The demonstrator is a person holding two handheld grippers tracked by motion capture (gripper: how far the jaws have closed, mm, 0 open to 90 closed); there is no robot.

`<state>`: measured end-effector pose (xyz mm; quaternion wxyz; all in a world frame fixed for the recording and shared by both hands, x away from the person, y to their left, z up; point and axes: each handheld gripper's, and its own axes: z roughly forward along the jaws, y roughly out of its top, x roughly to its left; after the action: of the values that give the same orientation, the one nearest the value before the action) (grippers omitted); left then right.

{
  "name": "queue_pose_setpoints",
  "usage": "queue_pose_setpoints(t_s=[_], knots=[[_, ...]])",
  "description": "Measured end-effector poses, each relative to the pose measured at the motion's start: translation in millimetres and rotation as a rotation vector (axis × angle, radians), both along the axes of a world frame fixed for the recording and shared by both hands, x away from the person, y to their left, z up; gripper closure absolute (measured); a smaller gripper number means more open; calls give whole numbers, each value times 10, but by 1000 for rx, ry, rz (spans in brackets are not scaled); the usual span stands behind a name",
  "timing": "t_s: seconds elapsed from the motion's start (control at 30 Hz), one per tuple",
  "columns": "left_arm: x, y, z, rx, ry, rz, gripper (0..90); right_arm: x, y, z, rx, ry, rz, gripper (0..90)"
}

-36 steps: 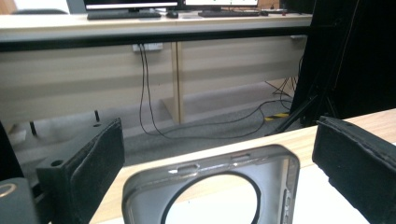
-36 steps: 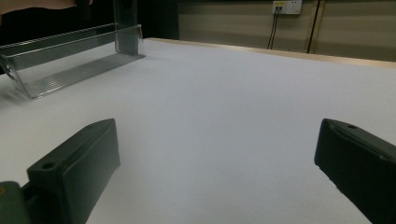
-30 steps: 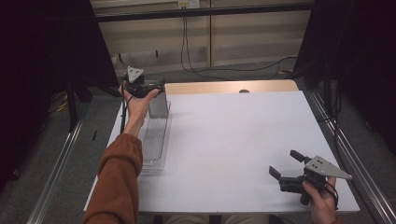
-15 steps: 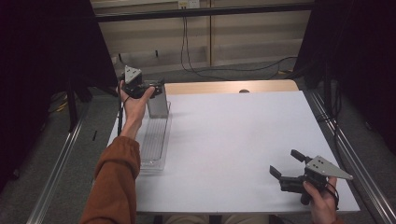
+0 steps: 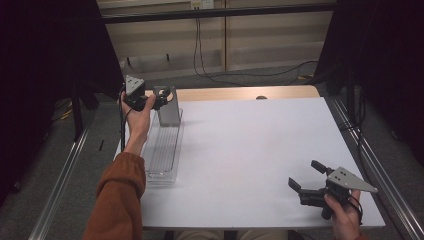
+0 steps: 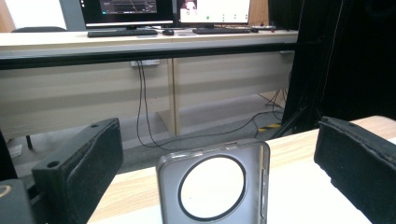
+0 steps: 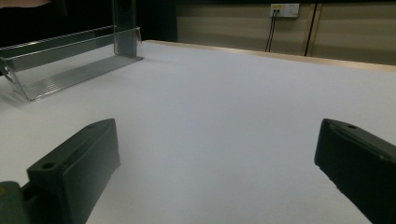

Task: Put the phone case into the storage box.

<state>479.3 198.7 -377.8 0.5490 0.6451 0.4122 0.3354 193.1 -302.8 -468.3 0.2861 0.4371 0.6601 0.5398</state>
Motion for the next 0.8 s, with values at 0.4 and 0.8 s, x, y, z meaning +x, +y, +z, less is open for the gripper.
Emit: queue_pose_setpoints(t_s=[0.4,0.8], knots=[[-175,80,-60,-16,2,-13,17,2,1,1,-3,0,2,0],[-398,102,-161,-5,34,-66,26,11,-3,5,-7,-16,9,0]])
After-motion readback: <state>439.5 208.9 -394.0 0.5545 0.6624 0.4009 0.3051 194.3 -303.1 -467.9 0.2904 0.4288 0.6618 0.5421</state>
